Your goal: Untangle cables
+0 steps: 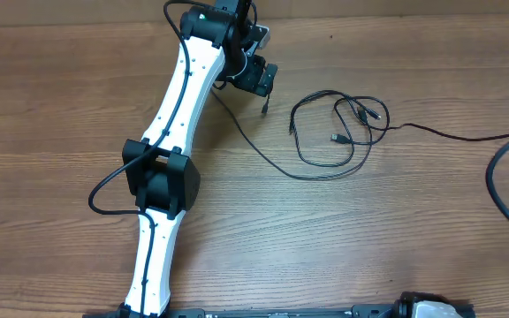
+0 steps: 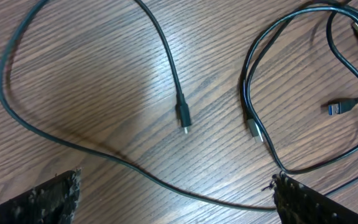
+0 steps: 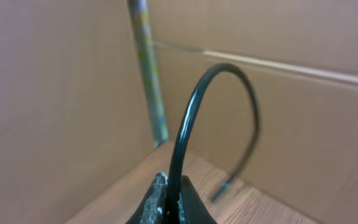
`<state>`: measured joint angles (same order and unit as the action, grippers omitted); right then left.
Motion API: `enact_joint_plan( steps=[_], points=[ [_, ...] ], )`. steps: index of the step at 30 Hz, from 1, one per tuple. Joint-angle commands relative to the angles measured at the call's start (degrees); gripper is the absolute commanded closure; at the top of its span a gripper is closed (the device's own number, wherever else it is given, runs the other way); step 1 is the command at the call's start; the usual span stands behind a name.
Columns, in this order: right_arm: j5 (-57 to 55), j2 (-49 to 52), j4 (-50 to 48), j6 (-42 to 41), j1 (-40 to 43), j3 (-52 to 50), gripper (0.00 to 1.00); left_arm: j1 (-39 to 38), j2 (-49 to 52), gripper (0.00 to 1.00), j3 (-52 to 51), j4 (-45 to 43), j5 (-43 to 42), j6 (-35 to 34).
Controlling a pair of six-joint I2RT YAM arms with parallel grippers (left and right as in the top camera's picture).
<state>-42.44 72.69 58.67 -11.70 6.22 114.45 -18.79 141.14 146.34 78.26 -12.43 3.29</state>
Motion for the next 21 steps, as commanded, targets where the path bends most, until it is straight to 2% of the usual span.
enact_joint_plan(
  steps=[1, 7, 14, 21],
  points=[
    [-1.6, 6.5, -4.0, 7.4, 0.0, 0.7, 0.96, -0.5, -1.1, 0.00, 0.4, 0.2, -1.3, -0.5],
    [-0.9, 18.9, -12.2, 12.2, 4.3, 0.7, 0.96, -0.9, -1.2, 0.00, 0.4, 1.5, -4.5, -0.5],
    [17.4, 32.2, -8.1, 8.5, 12.8, 0.7, 0.96, -1.8, -1.2, 0.01, 0.4, 3.0, -7.1, -0.5],
    [20.7, 37.8, -7.6, 8.8, 19.5, 0.7, 0.93, -4.4, -1.5, 0.00, 0.6, 2.0, -7.1, -0.5]
  ],
)
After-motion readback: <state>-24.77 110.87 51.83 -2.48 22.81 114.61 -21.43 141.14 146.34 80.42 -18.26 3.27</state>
